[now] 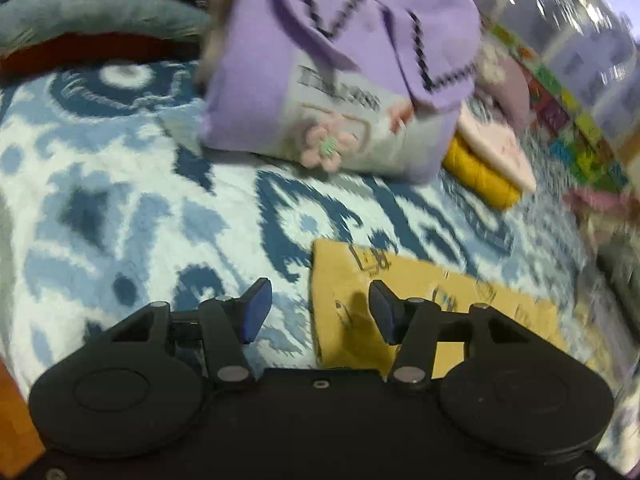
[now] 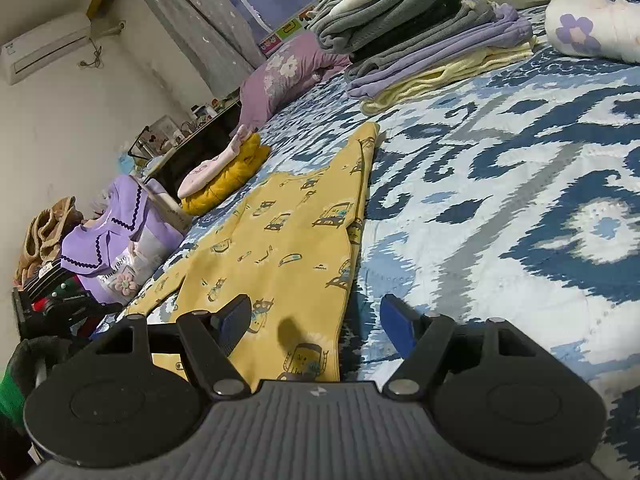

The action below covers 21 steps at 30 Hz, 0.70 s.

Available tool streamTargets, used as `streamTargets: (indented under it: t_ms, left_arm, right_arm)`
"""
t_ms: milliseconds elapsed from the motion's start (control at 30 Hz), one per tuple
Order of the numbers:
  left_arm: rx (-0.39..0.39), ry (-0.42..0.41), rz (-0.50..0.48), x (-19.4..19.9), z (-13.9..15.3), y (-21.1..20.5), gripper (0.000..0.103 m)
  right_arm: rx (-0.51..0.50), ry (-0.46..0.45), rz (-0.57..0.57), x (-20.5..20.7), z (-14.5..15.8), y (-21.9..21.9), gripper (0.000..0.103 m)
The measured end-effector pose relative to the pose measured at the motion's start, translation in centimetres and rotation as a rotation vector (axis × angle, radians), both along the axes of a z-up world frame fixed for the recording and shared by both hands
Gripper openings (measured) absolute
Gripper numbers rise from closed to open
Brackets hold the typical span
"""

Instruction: Fold clothes

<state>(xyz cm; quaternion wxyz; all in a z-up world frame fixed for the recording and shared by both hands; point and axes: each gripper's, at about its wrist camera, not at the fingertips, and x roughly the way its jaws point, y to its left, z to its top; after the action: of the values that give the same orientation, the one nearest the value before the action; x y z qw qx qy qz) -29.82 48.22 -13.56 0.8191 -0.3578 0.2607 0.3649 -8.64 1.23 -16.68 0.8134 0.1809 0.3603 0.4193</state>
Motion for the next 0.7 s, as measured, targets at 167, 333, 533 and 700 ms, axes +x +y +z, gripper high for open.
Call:
streamTargets:
  t_ms: [167, 333, 533, 700]
  left_arm:
    - [0.143, 0.042, -0.125, 1.3, 1.8, -0.1, 0.006]
    - [0.199, 0.097, -0.139, 1.2, 2.2, 1.5, 0.009]
    - [0.235, 0.238, -0.093, 1.8, 1.3, 0.1, 0.054]
    - [0.156, 0.056, -0.142, 1.9, 4.1, -4.1, 0.07]
  right_arm:
    - [-0.002, -0.007, 0.001, -0.1, -0.1, 0.1, 0.071]
    - [0.0, -0.008, 0.003, -0.1, -0.1, 0.1, 0.072]
    - [0.004, -0.004, -0.001, -0.2, -0.1, 0.0, 0.072]
    - [0.007, 0.016, -0.038, -0.5, 0.4, -1.1, 0.071]
